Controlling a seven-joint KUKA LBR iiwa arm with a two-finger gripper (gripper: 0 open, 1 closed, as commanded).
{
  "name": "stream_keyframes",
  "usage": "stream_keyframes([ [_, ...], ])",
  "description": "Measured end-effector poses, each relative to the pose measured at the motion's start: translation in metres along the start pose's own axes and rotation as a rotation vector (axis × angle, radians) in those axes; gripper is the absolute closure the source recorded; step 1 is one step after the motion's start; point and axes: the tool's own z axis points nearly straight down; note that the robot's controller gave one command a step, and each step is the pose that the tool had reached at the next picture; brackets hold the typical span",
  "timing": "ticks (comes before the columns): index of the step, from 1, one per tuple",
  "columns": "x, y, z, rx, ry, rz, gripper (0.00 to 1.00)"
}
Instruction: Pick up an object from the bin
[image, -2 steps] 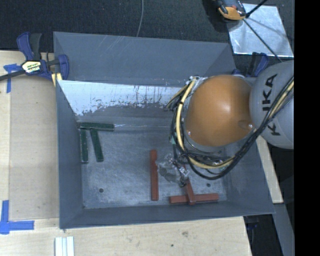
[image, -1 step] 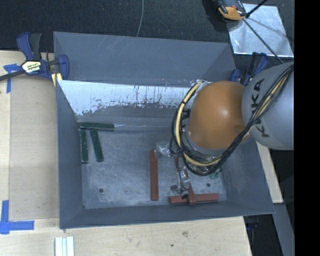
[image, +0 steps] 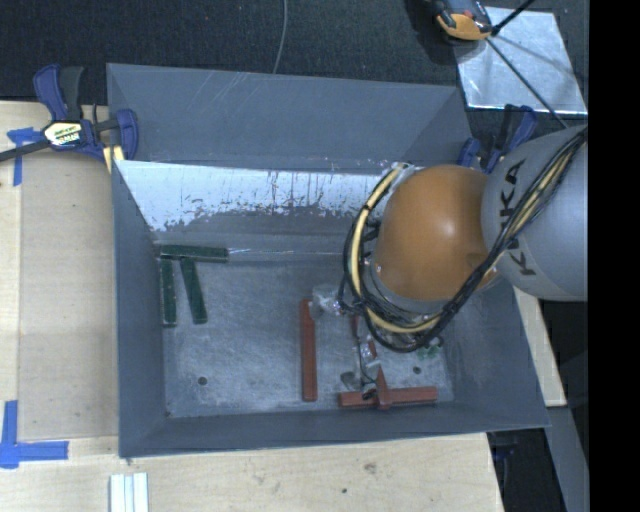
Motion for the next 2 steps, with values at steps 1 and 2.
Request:
stream_keyframes([
  [1, 0.0, 0.032, 0.033, 0.001, -0.003, 0.003, 0.0],
  [2, -0.005, 0.06, 0.054, -0.001, 0.003, -0.047, 0.0],
])
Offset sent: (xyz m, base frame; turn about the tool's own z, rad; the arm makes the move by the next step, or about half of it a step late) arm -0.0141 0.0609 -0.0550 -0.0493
